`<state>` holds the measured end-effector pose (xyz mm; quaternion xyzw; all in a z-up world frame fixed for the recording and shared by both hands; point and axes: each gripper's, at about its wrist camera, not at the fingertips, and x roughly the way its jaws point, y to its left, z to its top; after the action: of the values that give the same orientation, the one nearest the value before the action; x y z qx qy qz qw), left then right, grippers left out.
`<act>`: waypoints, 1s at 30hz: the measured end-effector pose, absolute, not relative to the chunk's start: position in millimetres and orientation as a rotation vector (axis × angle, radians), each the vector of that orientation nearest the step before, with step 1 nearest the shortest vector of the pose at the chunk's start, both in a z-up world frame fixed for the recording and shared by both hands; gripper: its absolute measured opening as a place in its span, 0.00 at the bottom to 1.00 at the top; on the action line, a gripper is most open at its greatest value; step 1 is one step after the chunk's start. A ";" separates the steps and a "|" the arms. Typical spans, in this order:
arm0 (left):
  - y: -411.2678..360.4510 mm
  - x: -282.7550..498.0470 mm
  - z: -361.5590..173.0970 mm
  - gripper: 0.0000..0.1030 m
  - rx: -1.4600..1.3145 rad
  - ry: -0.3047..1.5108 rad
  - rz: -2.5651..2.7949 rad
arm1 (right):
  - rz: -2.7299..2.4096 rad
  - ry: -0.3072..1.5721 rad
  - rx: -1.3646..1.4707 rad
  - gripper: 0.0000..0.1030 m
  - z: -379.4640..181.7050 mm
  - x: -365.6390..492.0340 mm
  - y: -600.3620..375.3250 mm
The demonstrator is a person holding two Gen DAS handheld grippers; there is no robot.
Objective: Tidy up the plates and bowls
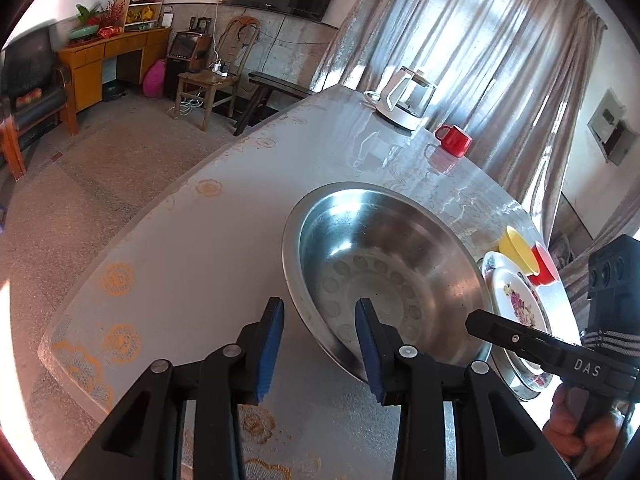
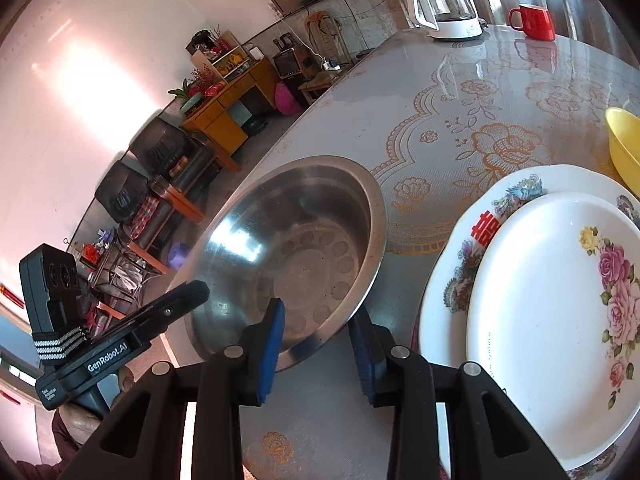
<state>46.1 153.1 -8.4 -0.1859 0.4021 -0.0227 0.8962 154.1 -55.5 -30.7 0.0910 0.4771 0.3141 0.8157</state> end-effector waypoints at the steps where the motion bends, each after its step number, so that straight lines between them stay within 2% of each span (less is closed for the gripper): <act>1: 152.4 46.8 -9.0 0.34 -0.378 0.835 -0.054 | 0.670 1.011 0.187 0.33 -31.1 153.1 -55.6; 5: 145.6 47.1 -8.2 0.34 -0.338 0.828 -0.071 | 0.660 0.995 0.164 0.30 -30.4 152.9 -55.2; 12: 139.5 54.0 -14.3 0.34 -0.333 0.860 -0.087 | 0.629 1.003 0.144 0.32 -33.1 154.8 -55.5; 16: 142.3 54.4 -14.7 0.45 -0.329 0.863 -0.042 | 0.641 1.008 0.156 0.32 -31.4 153.0 -60.6; 20: 150.0 50.4 -10.8 0.46 -0.326 0.849 -0.020 | 0.641 0.986 0.179 0.33 -23.5 148.8 -73.7; 30: 134.6 63.7 30.0 0.46 -0.296 0.767 -0.043 | 0.585 0.873 0.266 0.33 2.5 139.5 -123.4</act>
<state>63.7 134.6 30.0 -0.1436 0.3727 -0.0209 0.9165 139.5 -123.4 2.5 0.1264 0.4152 0.2783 0.8568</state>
